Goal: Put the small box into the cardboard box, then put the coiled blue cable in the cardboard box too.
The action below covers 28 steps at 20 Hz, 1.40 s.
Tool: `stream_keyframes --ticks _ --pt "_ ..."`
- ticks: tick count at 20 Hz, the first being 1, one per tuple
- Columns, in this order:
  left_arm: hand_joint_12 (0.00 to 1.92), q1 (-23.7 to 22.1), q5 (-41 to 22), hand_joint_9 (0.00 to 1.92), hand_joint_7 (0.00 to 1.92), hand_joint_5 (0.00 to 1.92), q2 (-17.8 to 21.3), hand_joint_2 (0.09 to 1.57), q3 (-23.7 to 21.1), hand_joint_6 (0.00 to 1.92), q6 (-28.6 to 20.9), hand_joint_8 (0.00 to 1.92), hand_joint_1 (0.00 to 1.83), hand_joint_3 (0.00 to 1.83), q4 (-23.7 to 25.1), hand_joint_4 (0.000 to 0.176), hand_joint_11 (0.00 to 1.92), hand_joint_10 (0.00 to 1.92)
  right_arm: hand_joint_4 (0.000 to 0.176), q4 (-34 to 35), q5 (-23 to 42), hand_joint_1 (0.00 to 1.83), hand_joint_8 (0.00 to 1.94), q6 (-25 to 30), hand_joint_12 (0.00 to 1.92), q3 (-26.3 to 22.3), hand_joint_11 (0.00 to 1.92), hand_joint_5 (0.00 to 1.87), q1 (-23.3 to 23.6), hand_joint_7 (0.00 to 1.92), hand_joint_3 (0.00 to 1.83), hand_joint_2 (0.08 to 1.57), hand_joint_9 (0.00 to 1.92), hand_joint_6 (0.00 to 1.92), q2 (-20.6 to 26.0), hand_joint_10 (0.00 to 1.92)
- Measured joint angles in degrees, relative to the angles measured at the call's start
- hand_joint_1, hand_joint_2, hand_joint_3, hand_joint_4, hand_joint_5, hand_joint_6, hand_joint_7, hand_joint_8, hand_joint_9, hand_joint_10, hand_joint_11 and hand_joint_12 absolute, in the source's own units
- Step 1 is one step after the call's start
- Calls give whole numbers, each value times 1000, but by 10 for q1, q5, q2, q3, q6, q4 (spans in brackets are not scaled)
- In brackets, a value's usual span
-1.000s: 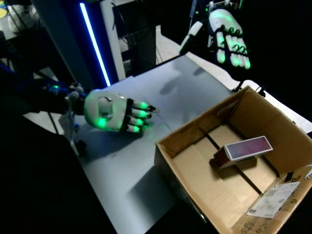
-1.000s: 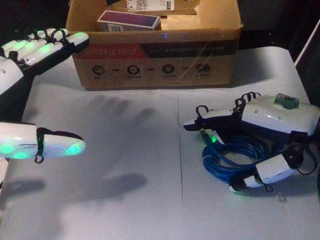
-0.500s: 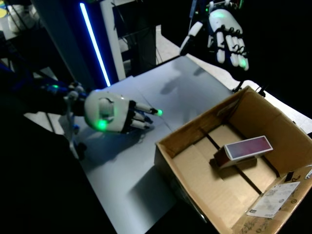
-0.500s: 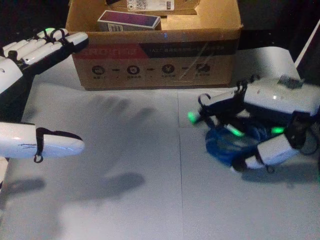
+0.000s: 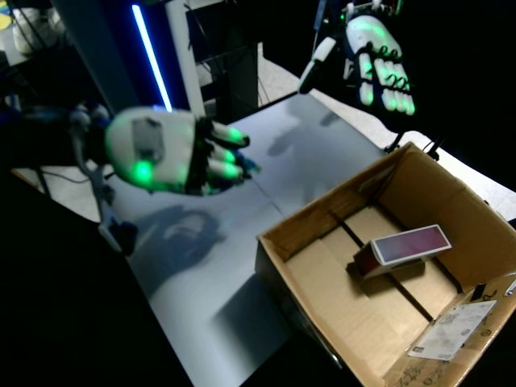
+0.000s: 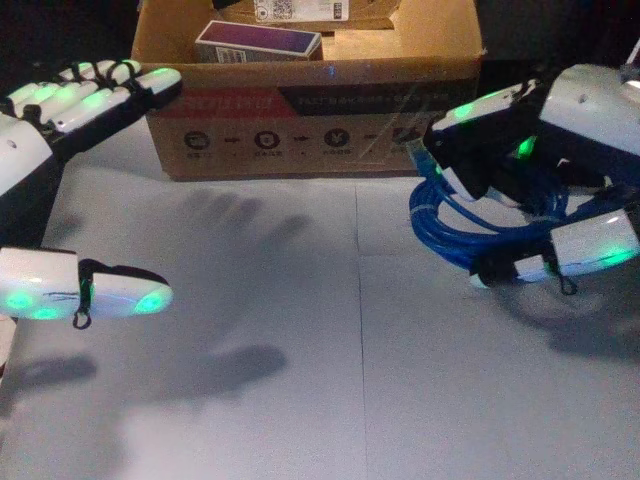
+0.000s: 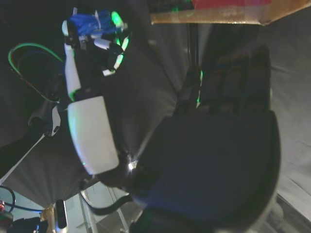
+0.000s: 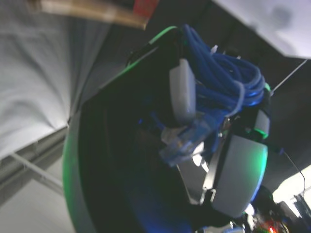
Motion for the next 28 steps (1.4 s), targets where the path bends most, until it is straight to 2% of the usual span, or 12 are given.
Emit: stream_keyframes --ticks 10,11,12,13,14,22,23,24,25,26,27,28 --pt "11 0 -3 0 0 43 -9 864 10 2 -10 0 543 8 2 176 24 0 0 3 95 1080 1941 0 1921 26 1672 699 89 992 5 1268 1617 1446 -10 1921" --pt "12 0 -3 0 0 40 -11 864 13 1 -10 0 544 6 -1 176 24 0 0 7 90 1420 1941 0 1921 40 1504 651 96 1118 0 1207 1451 1826 -21 1921" --pt "5 0 1 0 0 49 -11 861 14 4 -10 0 587 3 -4 176 7 0 78 10 76 1516 1941 0 1921 55 1451 633 110 1161 0 1186 1399 1917 -32 1921" --pt "0 0 1 0 0 64 -11 861 14 8 -10 0 644 2 -5 176 0 0 88 15 55 1519 1941 -1 1921 72 1448 621 131 1159 0 1189 1532 1921 -45 1921" --pt "0 0 0 0 0 64 -11 859 14 6 -10 0 655 0 -2 176 0 0 143 18 36 1582 1941 0 1921 92 1422 675 154 1018 0 1139 1346 1921 -60 1921" --pt "0 -8 0 0 0 29 -9 856 15 0 -10 0 537 2 14 176 0 0 163 55 -181 1830 1941 -1 1921 300 1419 801 251 922 0 1083 1236 1921 -231 1921" --pt "0 -9 1 0 0 32 -8 856 16 1 -10 0 546 2 15 176 0 0 152 55 -200 1831 1941 -1 1921 321 1360 793 254 895 0 1072 1186 1921 -246 1921" --pt "0 -10 2 0 0 37 -8 852 17 3 -11 0 563 0 16 176 0 0 32 54 -214 1423 1941 -1 1921 332 1212 693 254 776 0 1106 1055 1921 -255 1921" --pt "0 -12 5 0 0 41 -8 854 17 4 -10 0 566 0 15 176 0 0 0 53 -233 1197 1941 -1 1921 340 1178 569 254 675 1 1103 1006 1871 -261 1921" --pt "0 -13 7 0 0 46 -8 858 18 6 -10 0 575 2 15 176 0 0 18 51 -252 725 1369 -2 1846 344 653 395 254 323 0 1074 553 691 -262 1700" --pt "0 -14 9 0 0 54 -8 862 18 6 -10 0 583 3 14 176 0 0 172 52 -256 380 46 -7 160 344 4 94 254 67 0 963 59 22 -260 87" --pt "0 -14 9 0 0 53 -8 862 18 5 -10 0 564 3 15 176 0 0 175 52 -256 357 8 -9 31 344 0 24 254 13 0 944 11 4 -260 17"
